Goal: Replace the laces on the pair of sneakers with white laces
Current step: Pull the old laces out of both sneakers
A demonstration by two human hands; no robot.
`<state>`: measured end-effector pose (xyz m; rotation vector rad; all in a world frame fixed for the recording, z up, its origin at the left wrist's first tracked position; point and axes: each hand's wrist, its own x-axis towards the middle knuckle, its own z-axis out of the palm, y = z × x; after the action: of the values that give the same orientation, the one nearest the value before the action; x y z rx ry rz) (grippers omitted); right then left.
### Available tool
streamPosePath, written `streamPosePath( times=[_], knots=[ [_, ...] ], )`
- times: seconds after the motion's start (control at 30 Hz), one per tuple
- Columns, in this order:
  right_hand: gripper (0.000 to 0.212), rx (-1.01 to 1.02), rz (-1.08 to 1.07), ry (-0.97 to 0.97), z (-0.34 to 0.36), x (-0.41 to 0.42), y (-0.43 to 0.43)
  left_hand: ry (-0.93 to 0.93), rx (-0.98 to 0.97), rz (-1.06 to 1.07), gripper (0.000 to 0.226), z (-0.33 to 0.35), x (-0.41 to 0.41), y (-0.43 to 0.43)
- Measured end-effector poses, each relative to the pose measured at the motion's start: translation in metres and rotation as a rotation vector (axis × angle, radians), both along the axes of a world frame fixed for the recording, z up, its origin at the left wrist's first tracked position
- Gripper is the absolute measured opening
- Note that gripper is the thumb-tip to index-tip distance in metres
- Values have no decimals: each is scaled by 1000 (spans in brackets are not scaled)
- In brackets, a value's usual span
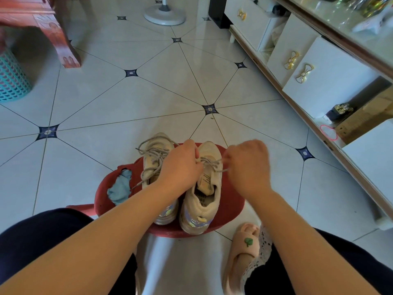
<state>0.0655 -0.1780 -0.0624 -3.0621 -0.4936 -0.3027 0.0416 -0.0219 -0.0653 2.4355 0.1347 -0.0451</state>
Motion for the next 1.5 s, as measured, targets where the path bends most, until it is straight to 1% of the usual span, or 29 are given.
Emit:
streamPosePath(
  times=[0.07,0.1,0.13,0.17,0.23,0.27,0.33,0.4,0.5,0.57,0.63,0.67,0.73,0.77,0.8,0.83,0.9,1.0,1.03,1.1,1.13,1.17,1.23,1.27,1.37,1.5],
  knots=[
    [11,68,-206,2,8,11,-26,0,-11,8,17,0,0,1],
    [12,98,-255,1,9,13,-35,1,-14,3,17,-1,-1,1],
    [12,106,-250,11,8,14,-38,2,-9,-6,16,-1,-1,1],
    [12,107,-202,43,6,12,-34,1,-2,-11,16,-1,-1,0],
    [14,116,-25,123,0,7,-17,-3,-8,-3,17,-2,1,0],
    [18,130,54,160,-4,2,-7,-4,-16,3,18,-2,1,0],
    [28,183,137,207,-10,-4,10,-7,-16,1,17,-1,0,-1],
    [26,176,162,166,-13,-8,20,-8,-5,-13,15,-1,0,-2],
    [13,47,195,22,-12,-11,23,-13,6,-20,16,-2,0,-1],
    [13,13,206,-43,-8,-12,21,-8,6,-27,17,-2,0,-1],
    [17,-22,127,7,0,-6,11,-2,1,-23,17,-1,0,0],
    [19,-10,24,13,4,2,-1,2,8,-12,17,-1,0,3],
    [20,107,-253,4,17,19,-37,17,40,19,15,1,1,10],
    [20,194,-343,14,24,25,-54,25,46,31,15,1,0,14],
    [19,273,-360,46,29,27,-64,30,40,38,15,1,-1,17],
    [18,321,-329,93,31,27,-65,35,30,37,14,1,-2,19],
    [16,374,-224,162,30,21,-46,39,34,14,13,1,-2,16],
    [12,486,-166,200,22,10,-10,35,64,-15,12,3,-1,11],
    [16,523,-155,223,18,8,-3,42,67,-24,13,4,-1,10],
    [36,563,-169,323,11,4,5,52,82,-50,13,4,0,10],
    [43,542,-179,390,6,1,7,54,95,-69,15,5,1,10],
    [45,498,-175,453,0,-1,10,55,105,-90,17,6,3,9],
    [41,431,-140,542,-10,-7,14,61,129,-131,26,6,8,7],
    [37,437,-125,558,-13,-10,15,66,144,-147,28,6,10,4],
    [27,521,-129,519,-15,-12,16,53,216,-198,19,3,13,-2],
    [16,582,-139,487,-13,-13,19,-4,401,-273,21,-3,17,-4]
  ],
)
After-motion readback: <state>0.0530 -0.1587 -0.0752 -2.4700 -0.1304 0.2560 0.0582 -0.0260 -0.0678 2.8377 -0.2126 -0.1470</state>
